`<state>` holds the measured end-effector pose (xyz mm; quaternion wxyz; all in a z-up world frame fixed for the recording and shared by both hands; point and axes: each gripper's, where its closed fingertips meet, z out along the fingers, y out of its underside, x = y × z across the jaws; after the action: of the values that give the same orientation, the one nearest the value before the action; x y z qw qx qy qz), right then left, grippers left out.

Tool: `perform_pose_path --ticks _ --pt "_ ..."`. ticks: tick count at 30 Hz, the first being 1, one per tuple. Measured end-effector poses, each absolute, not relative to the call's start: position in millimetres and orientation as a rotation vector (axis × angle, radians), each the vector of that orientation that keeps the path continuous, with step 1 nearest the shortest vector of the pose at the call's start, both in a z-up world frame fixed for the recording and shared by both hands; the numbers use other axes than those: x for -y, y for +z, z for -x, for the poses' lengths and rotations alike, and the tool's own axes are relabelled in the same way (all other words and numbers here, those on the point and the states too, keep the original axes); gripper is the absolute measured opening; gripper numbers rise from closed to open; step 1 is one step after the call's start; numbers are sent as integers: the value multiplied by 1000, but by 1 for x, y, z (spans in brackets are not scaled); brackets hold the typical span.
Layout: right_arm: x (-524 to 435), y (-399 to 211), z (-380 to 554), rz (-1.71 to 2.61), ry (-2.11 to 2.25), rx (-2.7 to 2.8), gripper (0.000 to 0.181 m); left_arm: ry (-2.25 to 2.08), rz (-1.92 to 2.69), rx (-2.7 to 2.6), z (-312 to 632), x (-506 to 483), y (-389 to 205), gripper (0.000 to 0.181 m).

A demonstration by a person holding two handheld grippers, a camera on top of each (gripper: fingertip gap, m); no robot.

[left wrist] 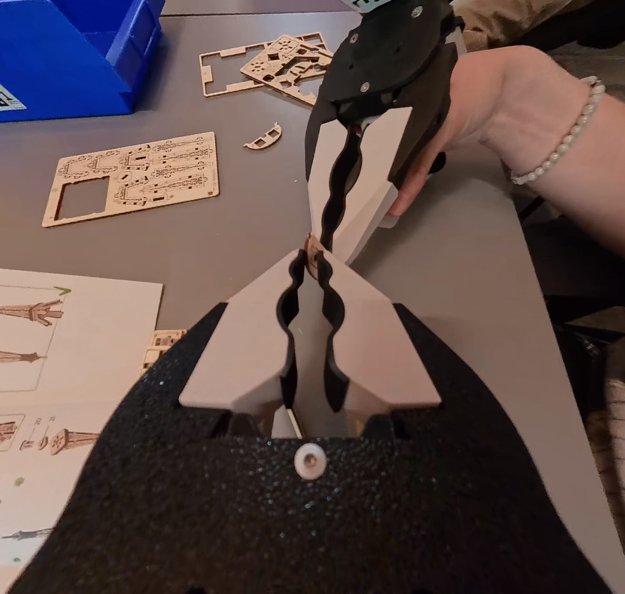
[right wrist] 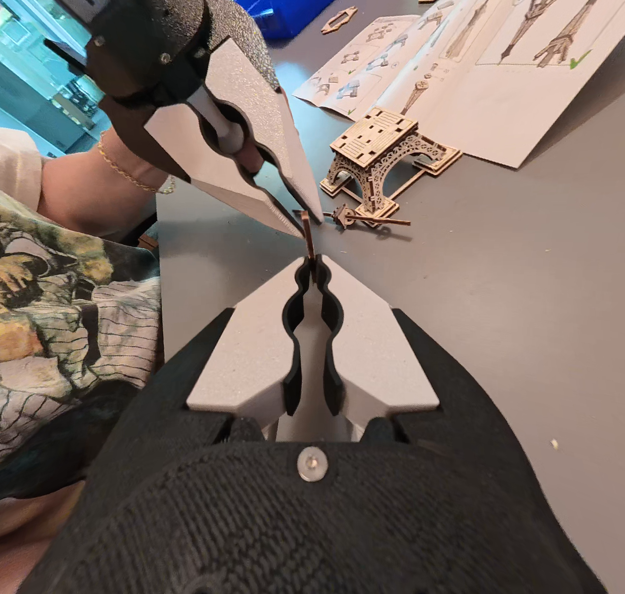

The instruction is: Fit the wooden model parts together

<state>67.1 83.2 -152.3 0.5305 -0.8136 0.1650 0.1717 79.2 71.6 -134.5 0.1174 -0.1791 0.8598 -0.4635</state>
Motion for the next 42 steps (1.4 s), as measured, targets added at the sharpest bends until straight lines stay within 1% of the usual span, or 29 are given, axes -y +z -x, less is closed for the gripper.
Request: perform_pose_path --ticks 1,2,7,9,10,13,16,19,22,23,25,27,30,32,33,34,35,38,40,42 --pt "-81 -153 -69 1947 399 -403 0 -1356 531 -2505 -81 -70 -136 5" --pt "-78 -154 -70 1948 396 -407 0 -1353 553 -2489 -84 -68 -137 3" --pt "-67 -163 -82 1975 348 -512 0 -1334 627 -2473 -97 -58 -146 3" --pt "-57 -169 -85 1993 359 -570 0 -1375 674 -2484 -98 -51 -146 31" --pt "-50 -173 -88 2002 368 -615 0 -1386 705 -2495 -99 -48 -146 37" --pt "-38 -172 -93 1936 464 -690 0 -1350 729 -2477 -105 -40 -143 52" --pt "-32 -161 -103 1809 546 -729 0 -1281 776 -2457 -113 -34 -140 56" --pt "-31 -135 -101 1668 640 -605 0 -1388 885 -2411 -113 -19 -130 50" --pt "-24 -124 -104 1639 646 -517 0 -1629 1053 -2367 -110 -7 -122 35" --pt "-23 -118 -102 1612 655 -477 0 -1758 1091 -2362 -105 -2 -115 24" --pt "-20 -106 -98 1561 650 -393 0 -1976 1168 -2265 -102 1 -101 17" --pt "-18 -97 -94 1535 635 -324 0 -2079 1190 -2174 -102 -3 -93 2" --pt "-20 -92 -88 1571 619 -261 1 -2109 1110 -2116 -95 -7 -87 0" --pt "-22 -90 -88 1596 579 -256 3 -2048 1087 -2103 -93 -13 -87 0" --pt "-21 -87 -93 1594 545 -286 15 -2000 1090 -2103 -93 -17 -88 0" --pt "-19 -83 -99 1573 504 -317 30 -1974 1059 -2113 -90 -20 -86 0" --pt "-16 -77 -103 1539 470 -337 32 -1940 1042 -2124 -88 -22 -86 0" --pt "-13 -64 -99 1466 434 -298 23 -1853 915 -2267 -72 -17 -90 0" --pt "-17 -69 -89 1508 459 -254 22 -1804 872 -2339 -66 -12 -96 0" --pt "-16 -72 -82 1522 467 -223 10 -1793 865 -2355 -64 -8 -98 0"
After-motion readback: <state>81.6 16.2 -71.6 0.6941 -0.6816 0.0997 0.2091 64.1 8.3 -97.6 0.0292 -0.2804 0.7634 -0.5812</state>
